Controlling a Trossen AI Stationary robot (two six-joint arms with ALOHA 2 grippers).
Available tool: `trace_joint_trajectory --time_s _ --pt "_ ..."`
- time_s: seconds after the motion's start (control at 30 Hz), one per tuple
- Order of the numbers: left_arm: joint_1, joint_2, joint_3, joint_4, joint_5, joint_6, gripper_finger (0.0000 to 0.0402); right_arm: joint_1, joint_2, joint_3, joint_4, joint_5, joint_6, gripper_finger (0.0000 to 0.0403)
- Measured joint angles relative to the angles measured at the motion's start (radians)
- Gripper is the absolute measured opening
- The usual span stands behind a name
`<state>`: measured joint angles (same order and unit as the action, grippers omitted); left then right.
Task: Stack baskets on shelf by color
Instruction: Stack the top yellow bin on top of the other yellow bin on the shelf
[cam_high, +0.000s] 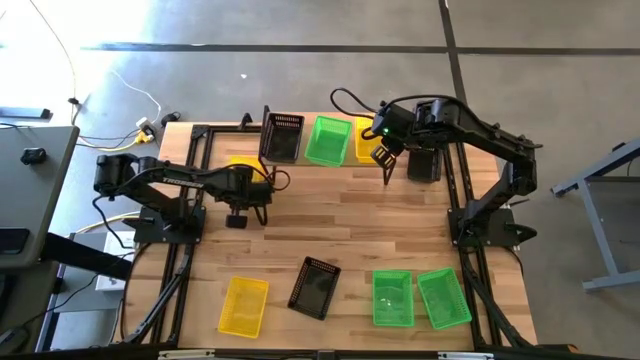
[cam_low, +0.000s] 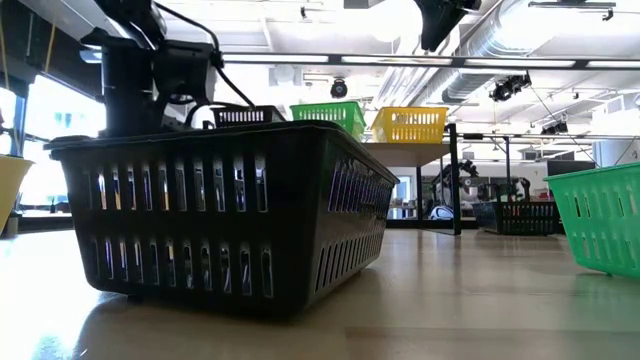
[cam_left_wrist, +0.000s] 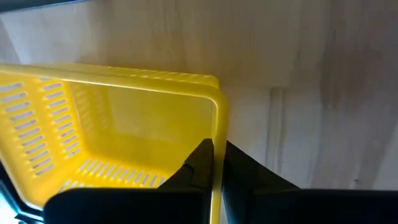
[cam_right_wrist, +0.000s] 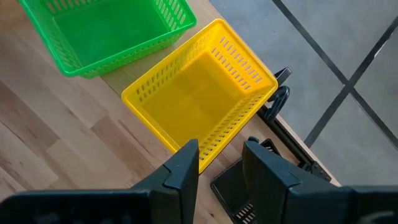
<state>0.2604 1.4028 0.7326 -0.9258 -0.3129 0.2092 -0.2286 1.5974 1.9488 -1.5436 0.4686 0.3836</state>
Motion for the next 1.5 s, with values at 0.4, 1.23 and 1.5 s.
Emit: trace_joint_trajectory --time_s 0.4,1.23,1.5 --pt "-0.113 -0.062 0.124 -0.229 0.105 -0.155 0.0004 0.000 0.000 0.000 0.000 -0.012 0.000 0.0110" --pt "-0.602 -0.048 0.605 -0.551 0.054 -0.434 0.0001 0.201 0.000 -0.001 0.248 -0.234 0.307 0.0110" --pt "-0.673 0.043 0.714 -0.556 -0.122 -0.434 0.0001 0.344 0.004 -0.001 0.333 -0.150 0.468 0.0110"
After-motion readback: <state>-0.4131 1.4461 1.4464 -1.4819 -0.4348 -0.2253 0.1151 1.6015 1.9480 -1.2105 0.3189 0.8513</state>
